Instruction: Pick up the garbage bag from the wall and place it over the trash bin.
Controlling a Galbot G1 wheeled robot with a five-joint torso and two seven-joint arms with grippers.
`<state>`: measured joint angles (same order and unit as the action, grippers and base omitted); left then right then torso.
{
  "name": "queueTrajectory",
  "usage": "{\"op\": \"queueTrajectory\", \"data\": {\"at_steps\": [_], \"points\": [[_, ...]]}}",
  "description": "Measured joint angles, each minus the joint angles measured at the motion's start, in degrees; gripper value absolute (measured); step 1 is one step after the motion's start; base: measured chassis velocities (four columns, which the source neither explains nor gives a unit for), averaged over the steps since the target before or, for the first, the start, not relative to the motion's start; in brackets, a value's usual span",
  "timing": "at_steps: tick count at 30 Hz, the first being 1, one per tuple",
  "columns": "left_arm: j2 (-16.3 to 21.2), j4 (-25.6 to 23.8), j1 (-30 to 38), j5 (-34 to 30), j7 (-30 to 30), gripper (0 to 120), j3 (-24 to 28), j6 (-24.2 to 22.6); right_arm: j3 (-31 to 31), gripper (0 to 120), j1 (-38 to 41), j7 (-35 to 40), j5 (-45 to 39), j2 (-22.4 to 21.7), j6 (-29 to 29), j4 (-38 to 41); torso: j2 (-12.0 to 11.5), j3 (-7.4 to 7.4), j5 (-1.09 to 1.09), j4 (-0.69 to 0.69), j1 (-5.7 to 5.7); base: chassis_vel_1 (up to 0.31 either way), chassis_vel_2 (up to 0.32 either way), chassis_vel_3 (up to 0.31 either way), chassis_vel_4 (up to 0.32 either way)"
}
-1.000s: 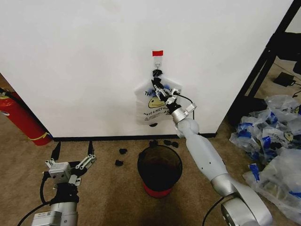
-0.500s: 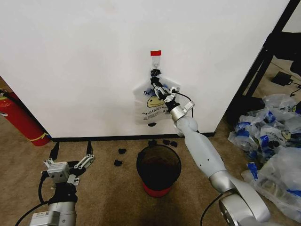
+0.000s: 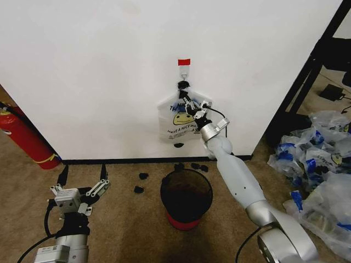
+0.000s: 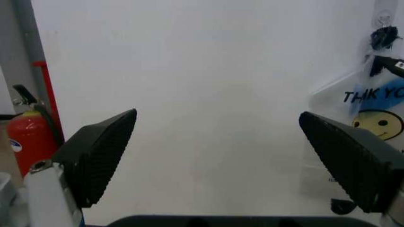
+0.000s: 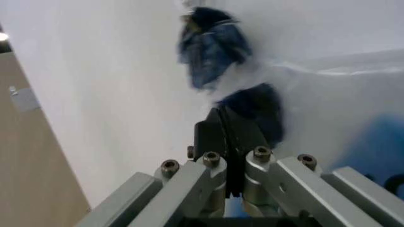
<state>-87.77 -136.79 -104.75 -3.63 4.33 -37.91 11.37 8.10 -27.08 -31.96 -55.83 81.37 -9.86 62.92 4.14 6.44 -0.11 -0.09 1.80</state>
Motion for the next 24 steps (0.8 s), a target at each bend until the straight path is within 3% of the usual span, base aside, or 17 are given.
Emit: {"op": "queueTrajectory", "data": {"at_steps": [14, 24], "points": [[-0.5, 0.1, -0.1, 0.8, -0.2, 100, 0.8, 0.4, -0.8, 0, -2.4, 0.6, 1.6, -2.7, -0.3, 3.7, 0.0, 0.00, 0.01, 0.00, -0.01, 0.000, 0.000, 0.000, 0.000], [-0.7, -0.1, -0.4, 0.9, -0.2, 100, 0.5, 0.8, -2.9, 33, 0.9, 2.5, 11.9, -3.5, -1.9, 0.8, 0.0, 0.00, 0.00, 0.01, -0.01, 0.000, 0.000, 0.000, 0.000]]}}
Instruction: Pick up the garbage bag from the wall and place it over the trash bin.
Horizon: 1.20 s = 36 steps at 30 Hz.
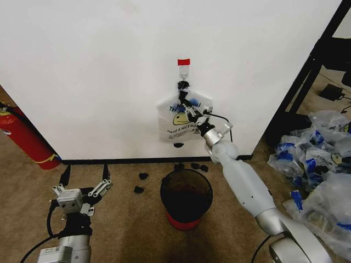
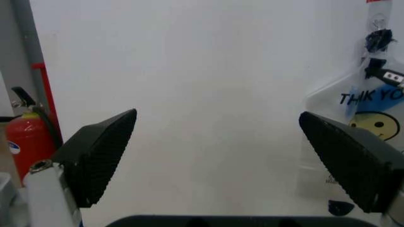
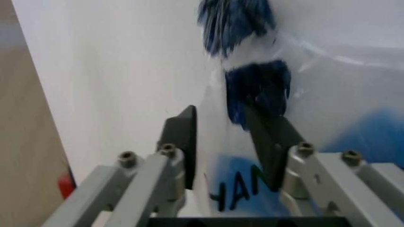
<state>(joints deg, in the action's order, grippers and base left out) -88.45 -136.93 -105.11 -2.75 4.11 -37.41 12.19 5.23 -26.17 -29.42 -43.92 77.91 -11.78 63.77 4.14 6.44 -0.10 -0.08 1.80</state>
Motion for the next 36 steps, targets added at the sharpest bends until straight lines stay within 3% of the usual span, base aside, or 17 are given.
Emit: {"op": "queueTrajectory", "data": {"at_steps": [5, 9, 12, 16, 21, 26, 31, 36], "points": [[-0.1, 0.1, 0.1, -0.1, 0.1, 100, -0.2, 0.1, -1.0, 55, 1.3, 1.6, 9.1, -0.7, -1.3, -0.5, 0.0, 0.00, 0.00, 0.00, 0.00, 0.000, 0.000, 0.000, 0.000], [-0.1, 0.3, 0.1, -0.1, 0.1, 100, -0.3, 0.2, -1.3, 64, 1.0, 2.5, 13.8, -1.4, -1.4, 0.9, 0.0, 0.00, 0.00, -0.01, 0.00, 0.000, 0.000, 0.000, 0.000], [-0.1, 0.4, 0.2, -0.1, 0.2, 100, -0.4, 0.3, -0.7, 79, 0.7, 2.6, 21.5, -2.4, -2.2, 2.1, 0.0, 0.00, 0.00, -0.01, 0.00, 0.000, 0.000, 0.000, 0.000], [-0.1, 0.5, 0.2, -0.1, 0.2, 100, -0.4, 0.4, -0.3, 91, -0.5, 2.6, 23.9, -3.3, -2.1, 4.6, 0.0, 0.00, 0.00, -0.01, 0.00, 0.000, 0.000, 0.000, 0.000], [-0.2, 0.5, 0.3, 0.0, 0.2, 100, -0.2, 0.4, -1.0, 98, -2.3, 4.0, 19.4, -4.4, -0.3, 7.8, 0.0, 0.00, 0.00, -0.02, 0.00, 0.000, 0.000, 0.000, 0.000], [-0.1, 0.5, 0.2, 0.1, 0.2, 100, -0.2, 0.4, -2.0, 98, -2.9, 5.9, 8.5, -4.1, 1.4, 8.8, 0.0, 0.00, 0.00, -0.01, 0.00, 0.000, 0.000, 0.000, 0.000], [0.2, 0.0, -0.2, 0.1, 0.2, 100, -0.4, 0.6, -2.7, 99, -2.2, 7.4, -9.2, -2.0, 4.3, 7.8, 0.0, 0.00, 0.00, 0.00, 0.00, 0.000, 0.000, 0.000, 0.000], [0.3, -0.1, -0.4, 0.1, 0.4, 100, -0.6, 0.7, -2.3, 100, -1.3, 7.4, -13.3, -0.4, 5.4, 5.5, 0.0, 0.00, -0.01, 0.00, 0.00, 0.000, 0.000, 0.000, 0.000]]}}
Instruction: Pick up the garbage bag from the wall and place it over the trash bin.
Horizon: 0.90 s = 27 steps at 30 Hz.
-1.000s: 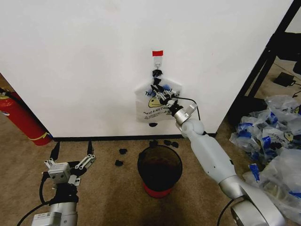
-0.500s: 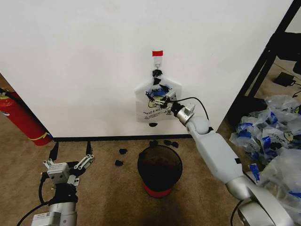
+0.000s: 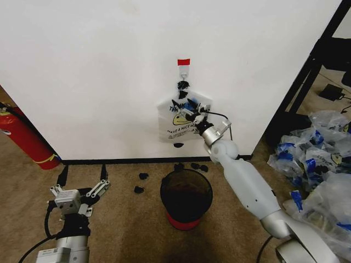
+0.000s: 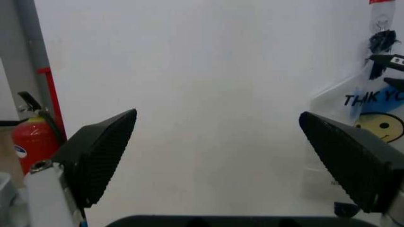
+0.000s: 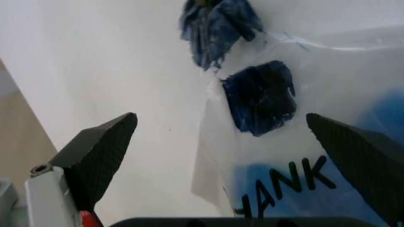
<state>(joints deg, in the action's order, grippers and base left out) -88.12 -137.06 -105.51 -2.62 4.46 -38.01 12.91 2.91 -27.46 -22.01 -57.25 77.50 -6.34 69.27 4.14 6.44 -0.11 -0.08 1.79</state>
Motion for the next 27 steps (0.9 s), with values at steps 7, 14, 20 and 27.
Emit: {"op": "queueTrajectory", "data": {"at_steps": [7, 14, 20, 27], "points": [[0.2, 0.0, 0.0, 0.0, 0.2, 100, -0.2, 0.1, 0.5, 100, 1.1, 0.1, -2.9, 1.6, 1.2, -2.0, 0.0, 0.00, 0.00, -0.02, 0.00, 0.000, 0.000, 0.000, 0.000], [0.2, 0.8, 0.5, 0.0, 0.2, 100, -0.2, 0.1, 0.4, 100, 2.5, -0.4, -4.0, 2.7, 1.6, -3.6, 0.0, -0.01, 0.00, -0.06, -0.02, 0.000, 0.000, 0.000, 0.000], [0.0, 1.4, 1.1, 0.0, 0.2, 100, 0.1, -0.1, 0.1, 100, 2.7, -1.0, -3.9, 2.7, 1.6, -2.7, 0.0, 0.02, 0.05, 0.04, 0.02, 0.000, 0.000, 0.000, 0.000], [0.0, 1.7, 1.4, 0.0, 0.1, 100, 0.2, -0.2, -0.1, 100, 1.3, -1.8, -3.4, 2.0, 1.6, -0.2, 0.0, 0.00, -0.02, 0.02, 0.02, 0.000, 0.000, 0.000, 0.000]]}}
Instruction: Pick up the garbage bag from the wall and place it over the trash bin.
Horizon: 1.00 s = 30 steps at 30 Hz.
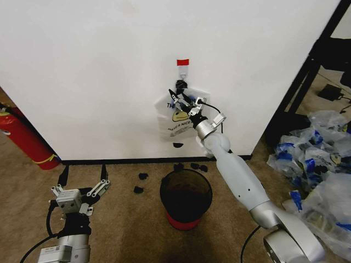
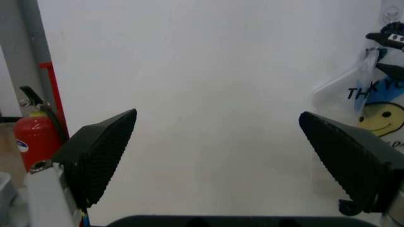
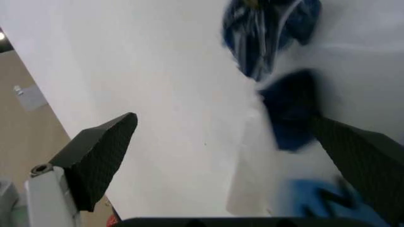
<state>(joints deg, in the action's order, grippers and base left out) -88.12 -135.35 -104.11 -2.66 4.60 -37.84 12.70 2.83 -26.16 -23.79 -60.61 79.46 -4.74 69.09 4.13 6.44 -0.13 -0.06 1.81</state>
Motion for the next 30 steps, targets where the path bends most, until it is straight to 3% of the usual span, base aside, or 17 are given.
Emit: {"op": "queueTrajectory", "data": {"at_steps": [30], "points": [[-0.8, -0.5, -0.9, 0.6, 0.0, 100, 0.2, 0.9, -0.5, 100, 0.0, 0.0, 1.6, 0.4, -0.3, -2.8, 0.0, 0.00, 0.03, -0.03, -0.02, 0.000, 0.000, 0.000, 0.000]]}}
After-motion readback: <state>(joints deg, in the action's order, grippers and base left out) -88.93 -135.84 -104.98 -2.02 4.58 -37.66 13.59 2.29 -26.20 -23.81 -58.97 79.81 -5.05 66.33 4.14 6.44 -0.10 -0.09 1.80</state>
